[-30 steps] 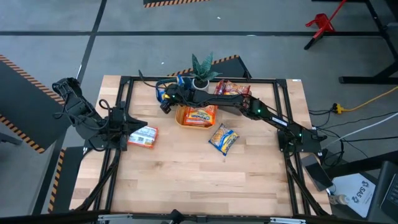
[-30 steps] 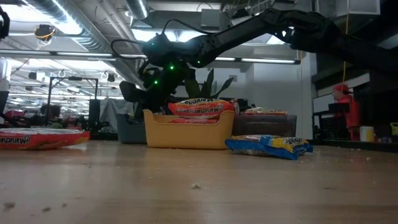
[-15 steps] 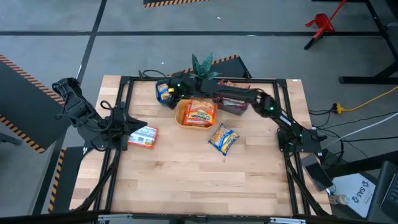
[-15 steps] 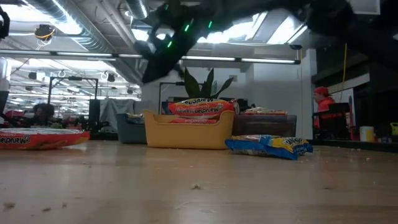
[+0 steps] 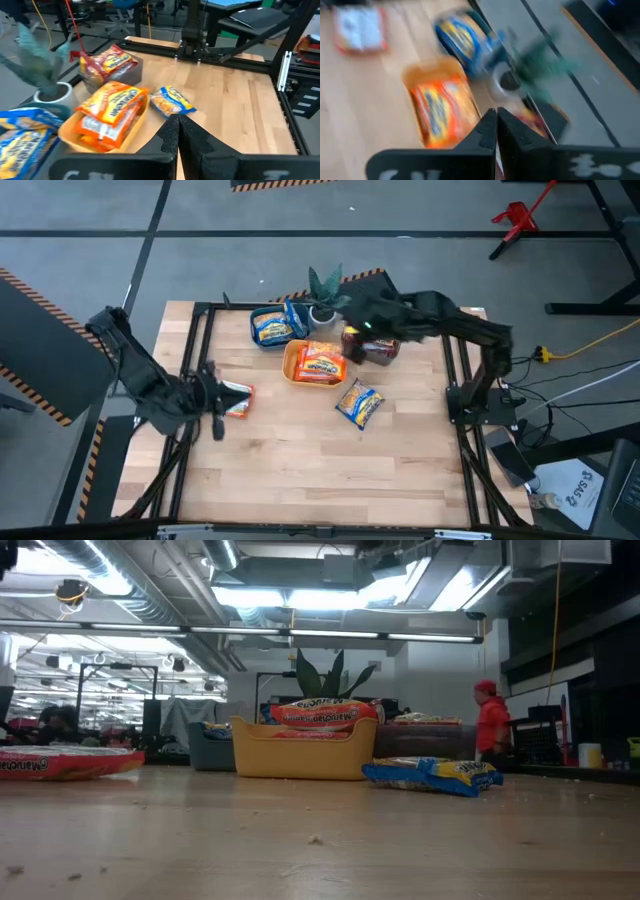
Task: Sort Maruchan noodles
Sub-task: Put the blue noodle pack into the blue bin
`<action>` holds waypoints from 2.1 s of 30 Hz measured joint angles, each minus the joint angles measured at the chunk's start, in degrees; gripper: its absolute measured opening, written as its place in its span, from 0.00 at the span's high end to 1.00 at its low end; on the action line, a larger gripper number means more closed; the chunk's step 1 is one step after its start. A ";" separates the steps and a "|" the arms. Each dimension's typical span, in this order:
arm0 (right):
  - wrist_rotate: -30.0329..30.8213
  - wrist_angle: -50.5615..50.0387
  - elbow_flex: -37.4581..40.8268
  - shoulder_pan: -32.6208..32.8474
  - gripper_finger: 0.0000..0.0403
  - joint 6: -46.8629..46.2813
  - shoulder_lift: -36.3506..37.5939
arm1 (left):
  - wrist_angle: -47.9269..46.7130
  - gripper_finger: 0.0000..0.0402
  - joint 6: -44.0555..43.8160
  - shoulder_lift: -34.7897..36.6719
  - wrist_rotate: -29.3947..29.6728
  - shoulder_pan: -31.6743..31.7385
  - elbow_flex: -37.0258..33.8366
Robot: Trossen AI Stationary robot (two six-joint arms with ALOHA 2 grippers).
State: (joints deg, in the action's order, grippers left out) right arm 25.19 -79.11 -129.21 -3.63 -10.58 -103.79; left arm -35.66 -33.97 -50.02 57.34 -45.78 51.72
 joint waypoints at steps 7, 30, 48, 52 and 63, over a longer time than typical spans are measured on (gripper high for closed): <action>9.79 -6.39 17.88 10.52 1.00 -18.38 8.30 | 14.36 1.00 6.28 -10.90 -3.78 -0.02 -0.02; 10.44 60.15 89.74 20.49 1.00 -46.95 19.99 | 52.29 1.00 26.03 -22.87 -25.87 2.63 -0.02; 5.17 88.19 89.23 23.21 1.00 -47.91 6.36 | 47.85 1.00 22.41 -27.26 -28.39 5.13 -0.02; 4.79 89.77 84.81 24.89 1.00 -47.29 4.53 | 47.79 1.00 19.36 -27.24 -25.78 5.26 -3.47; 15.93 80.46 71.65 28.96 1.00 -39.64 4.82 | 80.72 1.00 11.51 -30.54 -16.43 11.72 -26.20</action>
State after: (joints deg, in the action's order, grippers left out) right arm 41.12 1.35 -57.56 25.33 -50.22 -98.97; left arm 45.06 -22.47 -80.56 40.91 -34.06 25.53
